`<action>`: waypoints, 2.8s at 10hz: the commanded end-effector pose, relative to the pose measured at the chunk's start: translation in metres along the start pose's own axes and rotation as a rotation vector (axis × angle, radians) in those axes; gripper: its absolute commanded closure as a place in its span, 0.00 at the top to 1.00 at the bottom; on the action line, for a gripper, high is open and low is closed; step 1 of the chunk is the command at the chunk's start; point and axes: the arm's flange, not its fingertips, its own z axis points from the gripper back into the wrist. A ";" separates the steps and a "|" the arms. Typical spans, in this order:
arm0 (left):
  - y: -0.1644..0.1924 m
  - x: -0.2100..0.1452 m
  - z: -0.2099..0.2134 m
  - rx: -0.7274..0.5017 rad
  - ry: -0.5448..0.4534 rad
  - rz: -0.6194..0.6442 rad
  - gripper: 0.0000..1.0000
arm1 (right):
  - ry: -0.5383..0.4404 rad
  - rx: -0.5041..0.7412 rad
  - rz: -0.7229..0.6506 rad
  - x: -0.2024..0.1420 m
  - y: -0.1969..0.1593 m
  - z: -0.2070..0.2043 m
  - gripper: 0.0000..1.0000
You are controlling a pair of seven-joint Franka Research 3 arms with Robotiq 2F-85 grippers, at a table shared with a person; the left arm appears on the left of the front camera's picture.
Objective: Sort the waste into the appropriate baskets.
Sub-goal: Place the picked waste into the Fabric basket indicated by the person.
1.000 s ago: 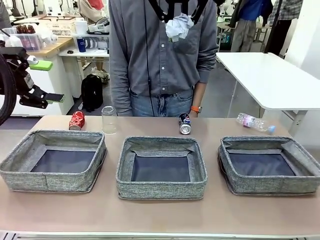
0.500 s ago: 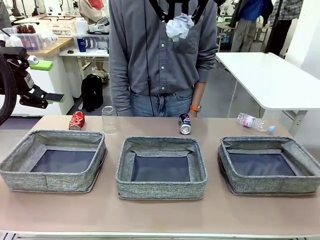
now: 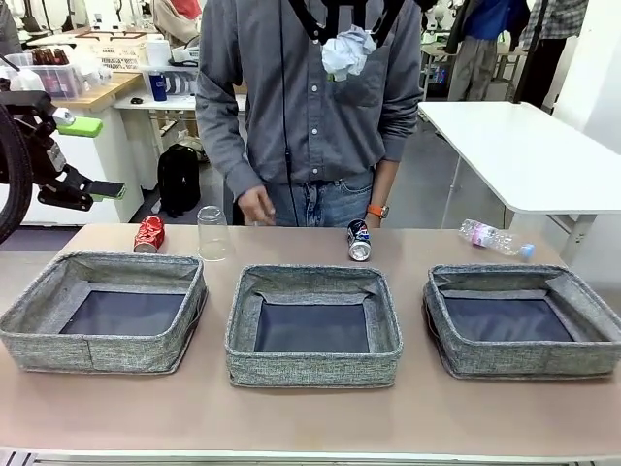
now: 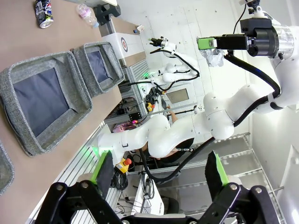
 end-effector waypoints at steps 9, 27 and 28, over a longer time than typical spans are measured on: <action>-0.001 0.000 -0.002 -0.018 -0.006 -0.021 1.00 | -0.001 0.003 -0.002 0.000 0.000 0.001 0.08; 0.017 -0.111 0.198 0.420 -0.154 0.201 1.00 | 0.000 0.327 1.085 0.021 0.331 -0.161 0.08; 0.017 -0.111 0.198 0.420 -0.154 0.201 1.00 | -0.217 0.322 0.849 0.008 0.284 -0.200 0.08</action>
